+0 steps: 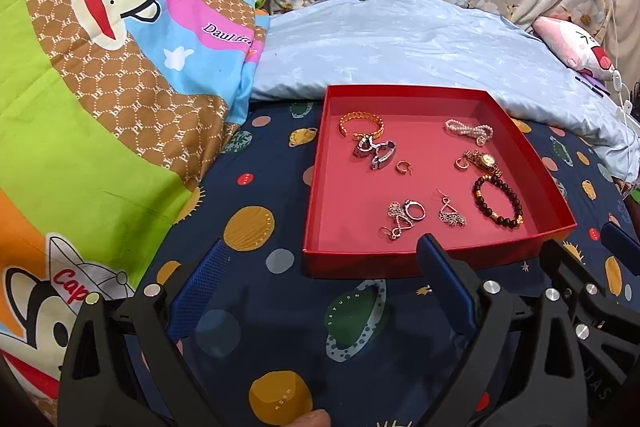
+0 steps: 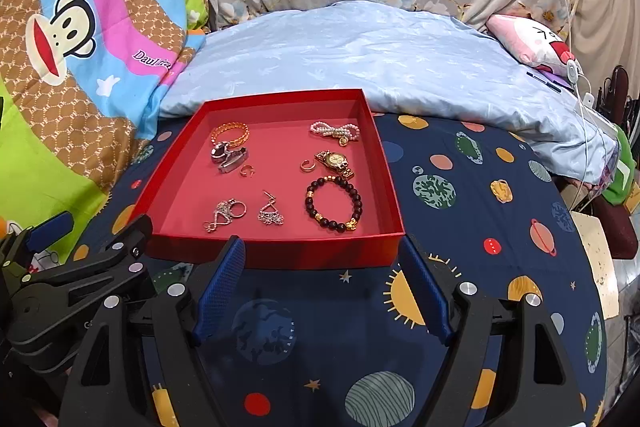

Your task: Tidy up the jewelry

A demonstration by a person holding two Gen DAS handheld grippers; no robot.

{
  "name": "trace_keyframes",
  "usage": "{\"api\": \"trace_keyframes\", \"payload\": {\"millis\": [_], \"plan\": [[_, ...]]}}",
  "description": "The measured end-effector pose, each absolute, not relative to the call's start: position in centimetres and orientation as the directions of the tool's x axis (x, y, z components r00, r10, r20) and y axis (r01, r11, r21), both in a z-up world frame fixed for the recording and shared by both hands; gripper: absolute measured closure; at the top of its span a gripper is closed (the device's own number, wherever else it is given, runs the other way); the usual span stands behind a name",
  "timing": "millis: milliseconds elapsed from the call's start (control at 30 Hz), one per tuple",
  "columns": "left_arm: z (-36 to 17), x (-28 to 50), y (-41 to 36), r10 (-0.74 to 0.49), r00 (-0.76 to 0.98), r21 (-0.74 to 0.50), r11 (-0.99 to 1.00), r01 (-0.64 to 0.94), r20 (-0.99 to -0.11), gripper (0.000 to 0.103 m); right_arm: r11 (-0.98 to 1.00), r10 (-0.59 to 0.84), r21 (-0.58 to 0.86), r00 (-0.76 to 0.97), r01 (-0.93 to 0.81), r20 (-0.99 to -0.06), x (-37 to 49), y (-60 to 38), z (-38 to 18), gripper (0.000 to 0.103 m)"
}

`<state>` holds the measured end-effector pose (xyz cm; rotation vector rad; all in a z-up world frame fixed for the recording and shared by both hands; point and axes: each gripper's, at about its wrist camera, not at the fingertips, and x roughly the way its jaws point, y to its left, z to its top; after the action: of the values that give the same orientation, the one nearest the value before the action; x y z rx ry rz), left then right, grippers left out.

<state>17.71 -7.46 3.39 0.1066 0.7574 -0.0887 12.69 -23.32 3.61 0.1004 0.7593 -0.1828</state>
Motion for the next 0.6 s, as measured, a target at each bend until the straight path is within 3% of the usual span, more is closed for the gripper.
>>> {"api": "trace_keyframes", "payload": {"millis": [600], "plan": [[4.5,17.1,-6.6,-0.041,0.737,0.057,0.993,0.108,-0.675,0.010,0.980,-0.127,0.025,0.723,0.195,-0.679,12.3,-22.7,4.7,0.026]]}}
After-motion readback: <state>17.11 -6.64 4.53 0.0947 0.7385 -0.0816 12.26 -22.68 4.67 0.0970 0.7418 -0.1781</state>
